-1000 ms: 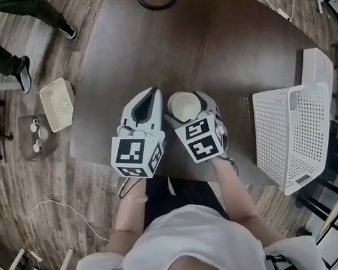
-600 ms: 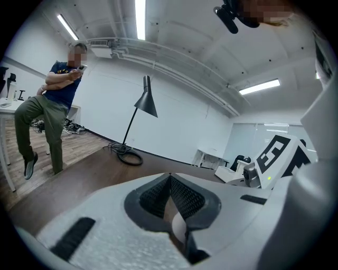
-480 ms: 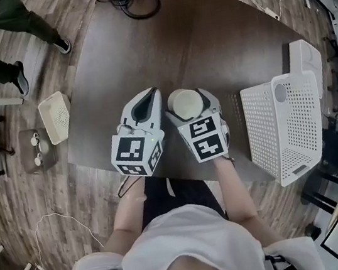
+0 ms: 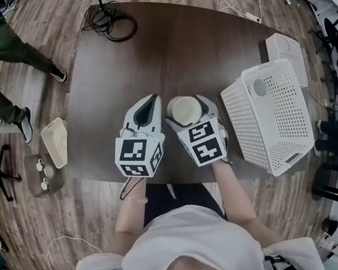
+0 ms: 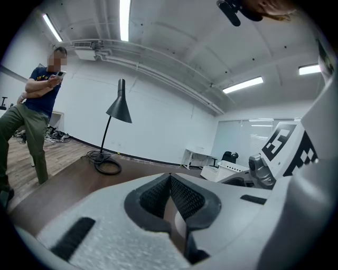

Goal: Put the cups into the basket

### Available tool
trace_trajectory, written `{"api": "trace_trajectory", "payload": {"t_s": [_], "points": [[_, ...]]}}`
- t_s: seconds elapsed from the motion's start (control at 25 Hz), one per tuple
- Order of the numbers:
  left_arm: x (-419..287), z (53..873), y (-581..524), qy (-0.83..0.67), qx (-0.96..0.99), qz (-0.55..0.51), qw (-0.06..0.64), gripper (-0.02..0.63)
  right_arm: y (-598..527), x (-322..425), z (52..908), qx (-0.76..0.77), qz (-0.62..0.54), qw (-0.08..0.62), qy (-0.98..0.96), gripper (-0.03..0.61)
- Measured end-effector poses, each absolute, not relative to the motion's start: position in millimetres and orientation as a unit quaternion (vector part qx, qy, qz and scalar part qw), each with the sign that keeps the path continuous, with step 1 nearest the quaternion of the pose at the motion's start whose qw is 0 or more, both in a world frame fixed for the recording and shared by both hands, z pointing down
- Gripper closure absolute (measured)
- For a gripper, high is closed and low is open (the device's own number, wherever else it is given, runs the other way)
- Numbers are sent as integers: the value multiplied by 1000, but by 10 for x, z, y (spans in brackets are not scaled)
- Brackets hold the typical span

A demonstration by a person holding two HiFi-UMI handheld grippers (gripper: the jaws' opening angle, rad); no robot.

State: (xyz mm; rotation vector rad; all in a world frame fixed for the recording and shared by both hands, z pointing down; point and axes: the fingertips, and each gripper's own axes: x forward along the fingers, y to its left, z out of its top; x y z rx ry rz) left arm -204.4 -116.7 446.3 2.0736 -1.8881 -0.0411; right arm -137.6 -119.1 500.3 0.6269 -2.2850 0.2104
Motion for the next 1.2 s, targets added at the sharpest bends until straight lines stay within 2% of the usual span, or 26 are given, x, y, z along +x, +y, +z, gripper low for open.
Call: {"api": "trace_trajectory", "payload": {"t_s": [0.64,1.2], "points": [[-1460,4167,-1289,-636,760,9,134,604,-1314,-914,4521,288,70,325,-898,135],[-1379,3548,-1774,-622,779,-7,80,603,-1873,-688,3687,340,14,272,-900,135]]}}
